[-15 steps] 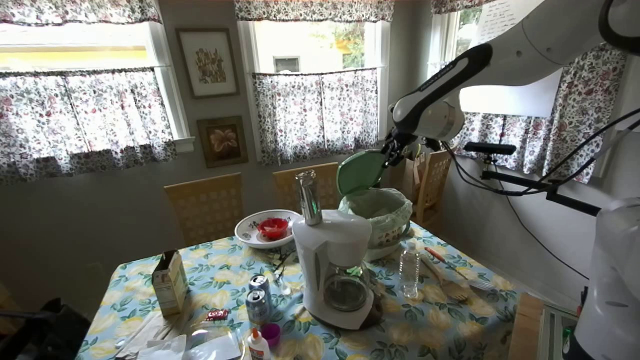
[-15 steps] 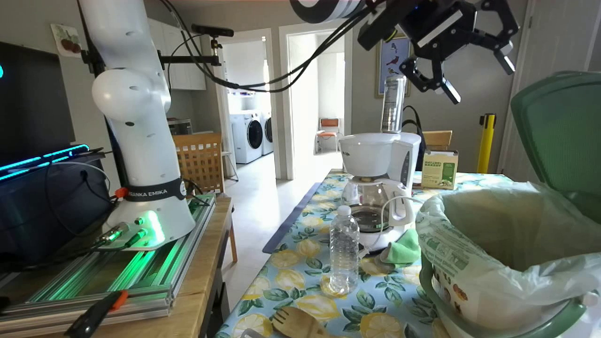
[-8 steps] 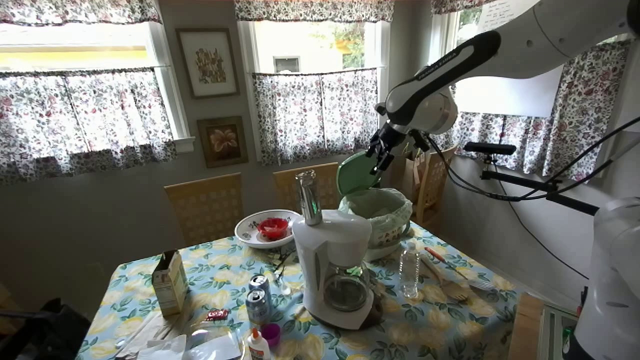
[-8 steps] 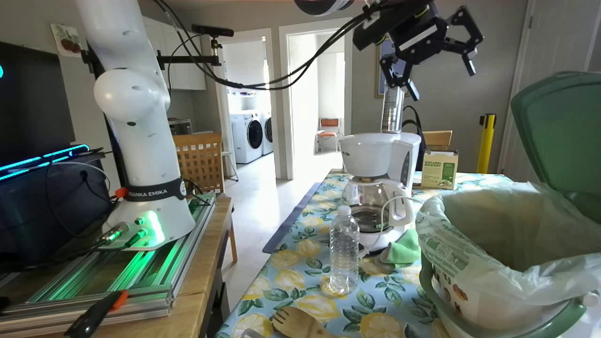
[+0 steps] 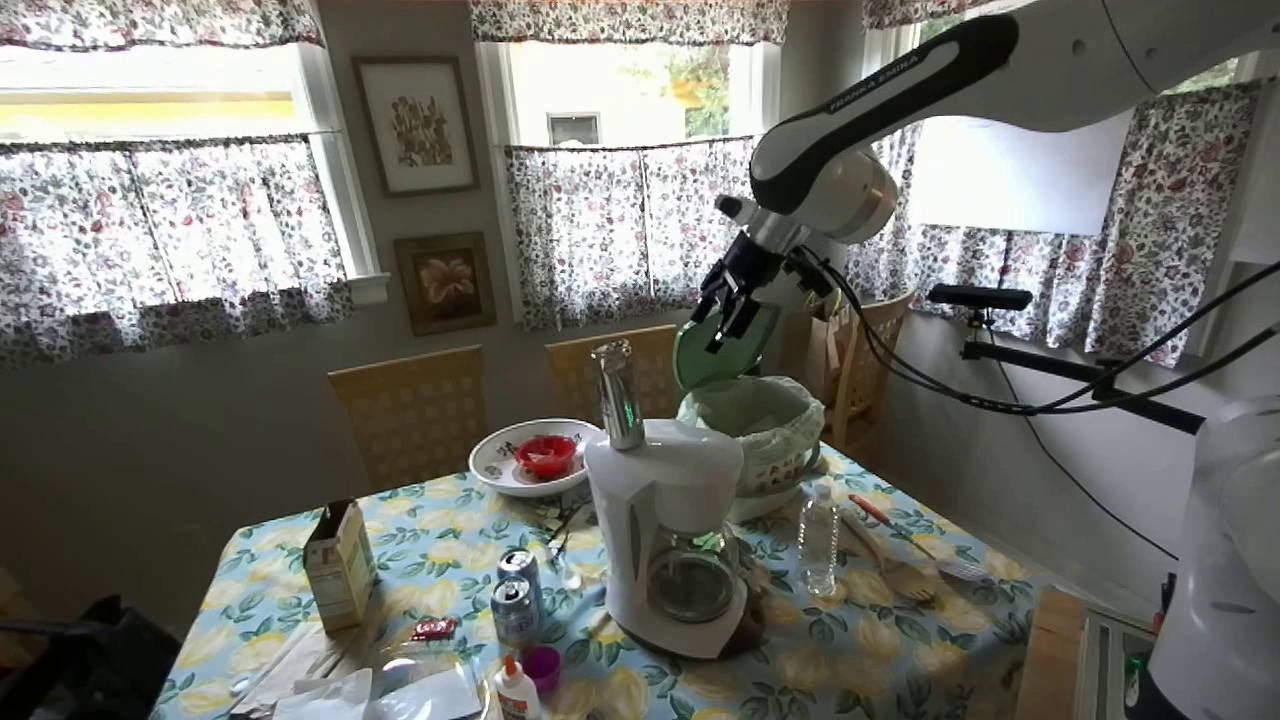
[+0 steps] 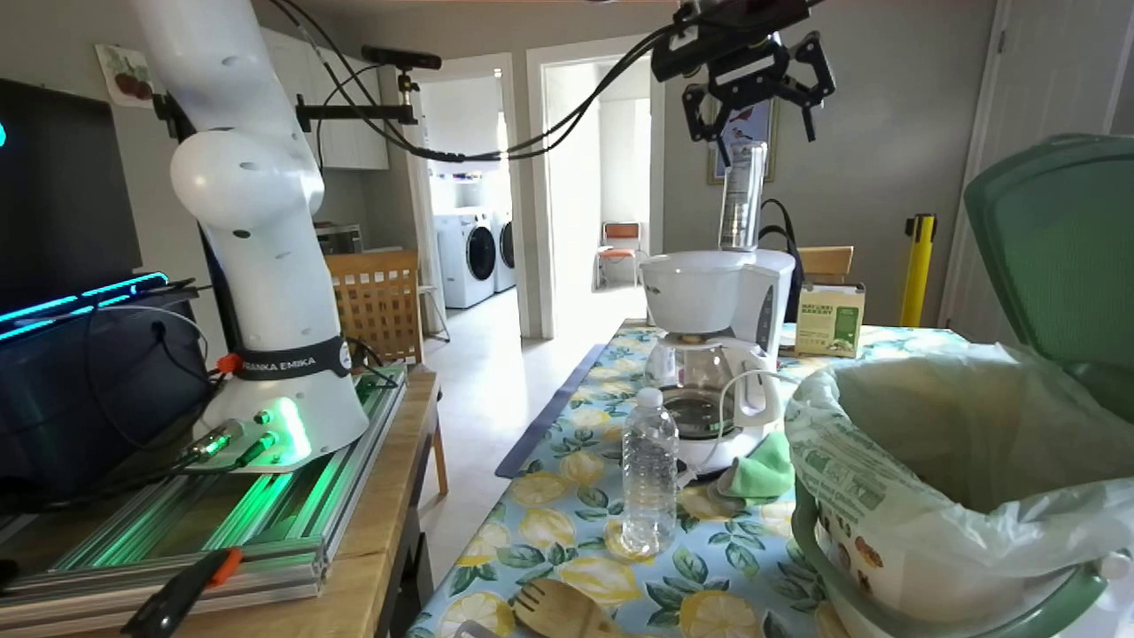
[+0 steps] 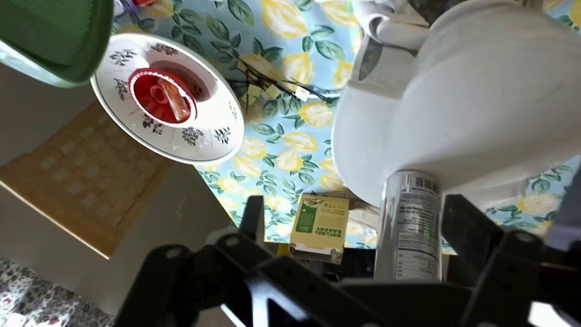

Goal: Put the two metal cans into the bin

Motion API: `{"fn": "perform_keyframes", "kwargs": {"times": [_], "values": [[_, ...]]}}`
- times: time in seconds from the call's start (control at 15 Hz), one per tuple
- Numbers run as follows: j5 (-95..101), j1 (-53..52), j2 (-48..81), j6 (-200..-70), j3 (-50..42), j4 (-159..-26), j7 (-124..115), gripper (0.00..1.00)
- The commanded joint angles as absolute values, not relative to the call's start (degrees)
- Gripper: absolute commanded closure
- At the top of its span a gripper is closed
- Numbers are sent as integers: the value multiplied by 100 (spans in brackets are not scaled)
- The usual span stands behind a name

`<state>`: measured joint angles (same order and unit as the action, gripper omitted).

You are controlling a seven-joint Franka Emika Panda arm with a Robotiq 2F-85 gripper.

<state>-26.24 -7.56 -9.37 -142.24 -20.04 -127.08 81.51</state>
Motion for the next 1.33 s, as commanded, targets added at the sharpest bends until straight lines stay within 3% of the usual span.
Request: {"fn": "perform_keyframes", "kwargs": {"times": [0.0,0.47,1.27], "values": [[-3327,-550,-713,-14011,-1683,-12495,8562,0],[-4490,-337,-377,-13635,-1303,-12234,9380,0],[-4801,70,244,-13213,-666,-11723,9788,0]]}}
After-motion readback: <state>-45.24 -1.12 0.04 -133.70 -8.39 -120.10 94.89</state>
